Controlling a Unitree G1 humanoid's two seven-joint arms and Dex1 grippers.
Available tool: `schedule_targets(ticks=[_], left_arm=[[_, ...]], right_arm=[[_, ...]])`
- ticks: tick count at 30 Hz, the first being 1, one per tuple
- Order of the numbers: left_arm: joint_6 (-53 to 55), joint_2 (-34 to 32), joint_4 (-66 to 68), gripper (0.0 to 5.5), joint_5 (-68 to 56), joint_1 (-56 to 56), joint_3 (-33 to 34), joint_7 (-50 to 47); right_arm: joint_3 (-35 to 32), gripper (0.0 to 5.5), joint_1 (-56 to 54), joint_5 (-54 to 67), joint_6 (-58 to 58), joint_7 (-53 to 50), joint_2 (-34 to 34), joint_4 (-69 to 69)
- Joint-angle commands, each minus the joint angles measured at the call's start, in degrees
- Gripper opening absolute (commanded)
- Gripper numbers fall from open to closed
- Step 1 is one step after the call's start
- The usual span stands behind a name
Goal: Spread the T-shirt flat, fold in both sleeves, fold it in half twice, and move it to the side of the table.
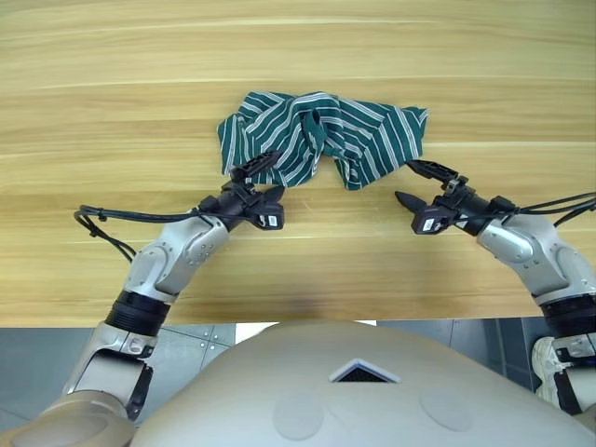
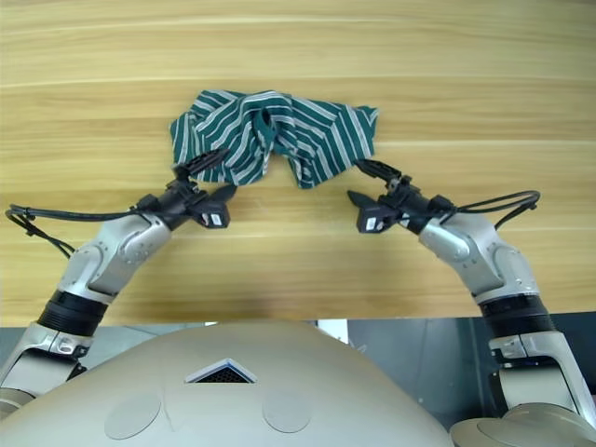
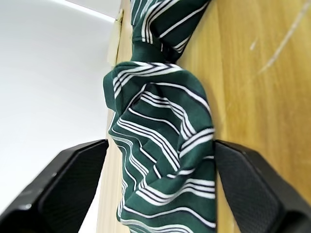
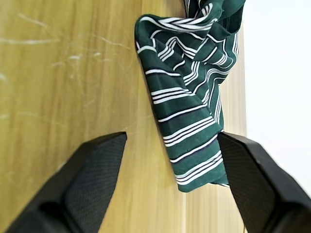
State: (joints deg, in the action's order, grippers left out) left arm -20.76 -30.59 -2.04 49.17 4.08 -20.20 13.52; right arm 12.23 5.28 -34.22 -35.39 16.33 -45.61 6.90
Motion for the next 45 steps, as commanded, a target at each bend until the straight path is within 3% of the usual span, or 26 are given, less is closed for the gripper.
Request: schedule_targets(ticks=[1, 7, 16, 29, 32, 38, 45], left_arm=[[1.56, 0.2, 3.16, 3.97, 0.83, 0.25, -2.16, 0.09], [2.94, -0.24, 3.58, 3.72, 0.79, 0.26, -2.26, -1.65], [3.66, -0.24, 4.99, 2.17, 0.84, -1.03, -3.21, -2.27], [4.75, 0.17, 6.32, 0.35, 0.96, -1.86, -4.55, -3.64], [4.79, -0.02, 6.55, 0.0, 0.85, -1.96, -4.78, -3.73], [4.73, -0.36, 6.22, 0.0, 0.47, -1.58, -4.99, -3.84], [4.85, -0.36, 4.54, 0.0, 0.39, -0.77, -5.22, -3.55]], right_arm=[[0.58, 3.5, 0.47, -0.85, 0.4, 0.76, -0.91, 1.02], [1.88, 3.5, -2.0, -2.82, 0.71, -0.22, 0.09, 4.75], [7.77, 3.5, -9.67, -6.67, 0.77, -5.15, 4.48, 15.25], [13.18, 3.5, -10.06, -8.37, 0.38, -8.35, 5.88, 15.8], [13.95, 2.84, -10.5, -8.6, -0.11, -9.37, 5.62, 16.3], [15.11, 1.64, -10.75, -8.18, -1.59, -10.4, 6.08, 18.09], [15.34, 0.68, -11.53, -7.45, -2.11, -11.85, 7.01, 21.16]])
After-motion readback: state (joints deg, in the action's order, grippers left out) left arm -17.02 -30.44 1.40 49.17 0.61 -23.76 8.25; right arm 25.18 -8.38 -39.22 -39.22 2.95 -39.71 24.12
